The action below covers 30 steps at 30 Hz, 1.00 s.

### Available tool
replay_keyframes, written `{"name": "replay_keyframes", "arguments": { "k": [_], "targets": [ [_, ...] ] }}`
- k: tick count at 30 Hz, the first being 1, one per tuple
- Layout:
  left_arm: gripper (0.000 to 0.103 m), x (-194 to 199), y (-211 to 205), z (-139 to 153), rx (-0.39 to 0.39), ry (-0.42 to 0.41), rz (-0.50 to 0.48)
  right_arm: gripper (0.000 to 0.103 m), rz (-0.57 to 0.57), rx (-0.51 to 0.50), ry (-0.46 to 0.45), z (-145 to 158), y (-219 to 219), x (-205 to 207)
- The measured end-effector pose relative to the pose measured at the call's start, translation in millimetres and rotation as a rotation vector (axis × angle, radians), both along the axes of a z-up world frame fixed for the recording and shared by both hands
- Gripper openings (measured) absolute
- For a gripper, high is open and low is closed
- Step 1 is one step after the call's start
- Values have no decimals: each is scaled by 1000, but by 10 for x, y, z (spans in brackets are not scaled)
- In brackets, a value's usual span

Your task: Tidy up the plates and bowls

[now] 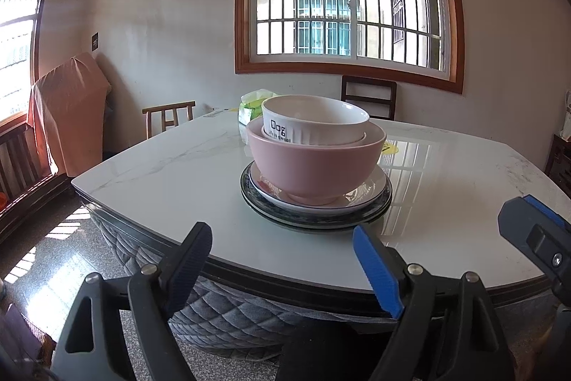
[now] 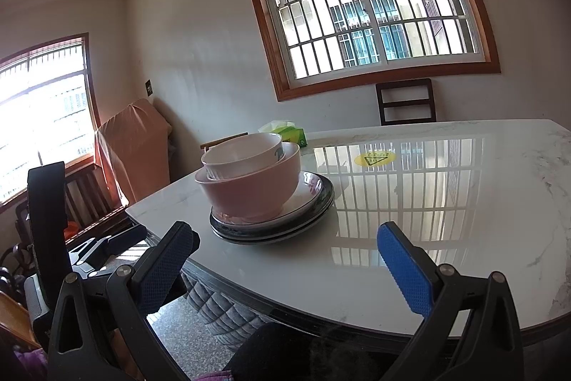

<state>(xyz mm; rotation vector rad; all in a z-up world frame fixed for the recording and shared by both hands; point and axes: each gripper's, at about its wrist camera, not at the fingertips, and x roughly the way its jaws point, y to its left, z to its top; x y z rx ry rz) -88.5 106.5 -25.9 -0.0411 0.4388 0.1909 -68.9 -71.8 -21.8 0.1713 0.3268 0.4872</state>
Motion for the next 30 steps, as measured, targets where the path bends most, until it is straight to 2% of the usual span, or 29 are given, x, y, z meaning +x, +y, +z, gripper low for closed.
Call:
{"name": "replay_keyframes", "arguments": {
  "k": [5, 30],
  "targets": [
    [84, 7, -40, -9, 24, 6, 5, 103, 0, 0, 0, -3, -5, -3],
    [84, 20, -39, -27, 18, 25, 11, 103, 5, -5, 17, -71, -40, -6]
  ]
}}
